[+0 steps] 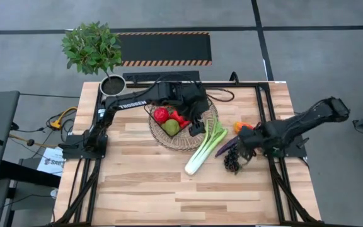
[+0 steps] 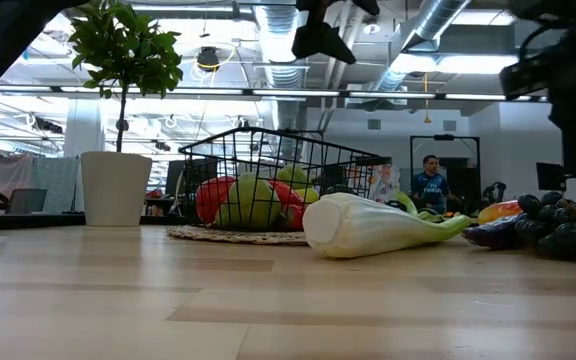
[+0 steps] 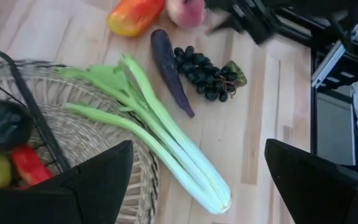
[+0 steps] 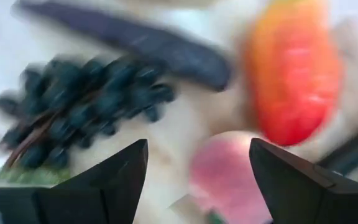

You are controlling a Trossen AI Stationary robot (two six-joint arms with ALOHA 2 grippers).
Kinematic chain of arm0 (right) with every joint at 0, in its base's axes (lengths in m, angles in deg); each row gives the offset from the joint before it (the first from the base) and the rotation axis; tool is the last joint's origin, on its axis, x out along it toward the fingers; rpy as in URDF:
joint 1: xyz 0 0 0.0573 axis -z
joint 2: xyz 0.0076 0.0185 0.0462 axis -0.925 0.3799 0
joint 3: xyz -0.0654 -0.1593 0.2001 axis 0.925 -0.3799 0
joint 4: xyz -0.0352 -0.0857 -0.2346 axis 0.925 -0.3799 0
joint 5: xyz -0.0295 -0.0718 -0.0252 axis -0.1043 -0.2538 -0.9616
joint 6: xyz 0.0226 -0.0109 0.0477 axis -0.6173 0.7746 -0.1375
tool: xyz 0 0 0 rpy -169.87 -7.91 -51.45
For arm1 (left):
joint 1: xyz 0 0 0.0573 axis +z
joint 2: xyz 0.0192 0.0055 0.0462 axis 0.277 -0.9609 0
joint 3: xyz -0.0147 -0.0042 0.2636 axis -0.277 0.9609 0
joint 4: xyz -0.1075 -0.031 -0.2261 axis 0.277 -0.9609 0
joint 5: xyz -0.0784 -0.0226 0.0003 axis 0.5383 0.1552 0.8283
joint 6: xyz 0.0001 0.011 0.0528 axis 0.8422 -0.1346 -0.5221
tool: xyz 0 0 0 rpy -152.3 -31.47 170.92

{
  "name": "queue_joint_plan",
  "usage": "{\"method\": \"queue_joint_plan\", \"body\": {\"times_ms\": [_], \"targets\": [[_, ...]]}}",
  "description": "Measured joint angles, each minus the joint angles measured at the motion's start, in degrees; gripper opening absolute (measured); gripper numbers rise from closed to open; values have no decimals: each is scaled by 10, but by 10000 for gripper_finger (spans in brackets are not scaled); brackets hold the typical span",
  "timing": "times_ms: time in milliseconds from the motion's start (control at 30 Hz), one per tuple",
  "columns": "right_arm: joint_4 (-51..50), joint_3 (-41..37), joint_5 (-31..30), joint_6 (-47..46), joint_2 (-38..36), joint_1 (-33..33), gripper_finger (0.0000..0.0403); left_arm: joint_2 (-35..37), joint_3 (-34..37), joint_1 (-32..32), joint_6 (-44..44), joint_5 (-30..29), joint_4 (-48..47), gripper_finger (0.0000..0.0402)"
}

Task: Build produce basket
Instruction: Put the red mango into the wire basket

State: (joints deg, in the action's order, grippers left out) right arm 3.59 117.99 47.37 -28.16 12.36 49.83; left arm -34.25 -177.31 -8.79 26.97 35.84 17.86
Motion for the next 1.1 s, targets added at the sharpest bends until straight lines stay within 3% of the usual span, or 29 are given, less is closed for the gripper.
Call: {"method": "queue_joint_plan", "body": {"times_ms": [300, 600, 767, 1100], "targets": [[-24, 3, -15, 15, -51, 240, 305, 0, 0, -26, 12, -19, 1, 348], [24, 3, -53, 17, 23, 424, 305, 0, 0, -26, 25, -34, 1, 348], [73, 3, -41, 10, 92, 438, 305, 0, 0, -28, 28, -34, -3, 348], [119, -6, 10, -58, 169, 345, 305, -1, 0, -43, 28, -34, -39, 348]]}}
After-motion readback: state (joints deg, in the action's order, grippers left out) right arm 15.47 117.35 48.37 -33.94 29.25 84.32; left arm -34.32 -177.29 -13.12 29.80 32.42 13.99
